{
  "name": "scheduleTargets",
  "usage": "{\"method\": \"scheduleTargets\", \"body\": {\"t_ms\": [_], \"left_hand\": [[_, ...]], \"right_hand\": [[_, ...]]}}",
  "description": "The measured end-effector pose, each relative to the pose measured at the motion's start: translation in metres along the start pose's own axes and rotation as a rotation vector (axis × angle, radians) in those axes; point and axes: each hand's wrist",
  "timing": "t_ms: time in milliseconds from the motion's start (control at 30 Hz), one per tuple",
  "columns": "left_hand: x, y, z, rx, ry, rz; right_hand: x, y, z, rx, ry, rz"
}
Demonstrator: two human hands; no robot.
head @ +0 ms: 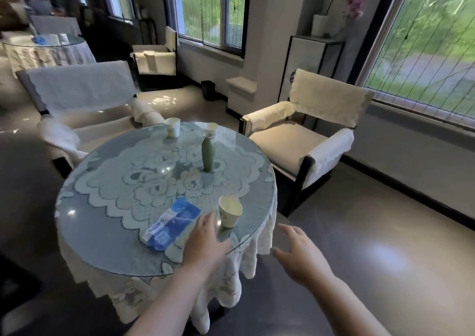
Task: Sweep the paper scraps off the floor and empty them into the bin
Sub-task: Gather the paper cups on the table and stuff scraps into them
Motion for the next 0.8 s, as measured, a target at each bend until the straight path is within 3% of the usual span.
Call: {"method": "scheduleTargets", "body": {"t_ms": [200,467,800], "left_hand": [[-0.075,0.01,-0.034,0.006,0.03,0.1],[-0.112,0.007,-0.077,-0.03,-0.023,0.254],[-0.148,0.033,-0.105,0.144,0.263,0.461]], "right_hand": [[-0.084,0.008,0.019,-0.023,-0.011,0.06],[-0.165,0.011,0.004,0.036,-0.241,0.19],[-0.261,0.013,-0.005,0.178,-0.586,0.602]]}}
Point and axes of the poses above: each hand's wrist, its own x-axis away from the middle knuckle, its own z-axis out of the back of the hand, y = z × x
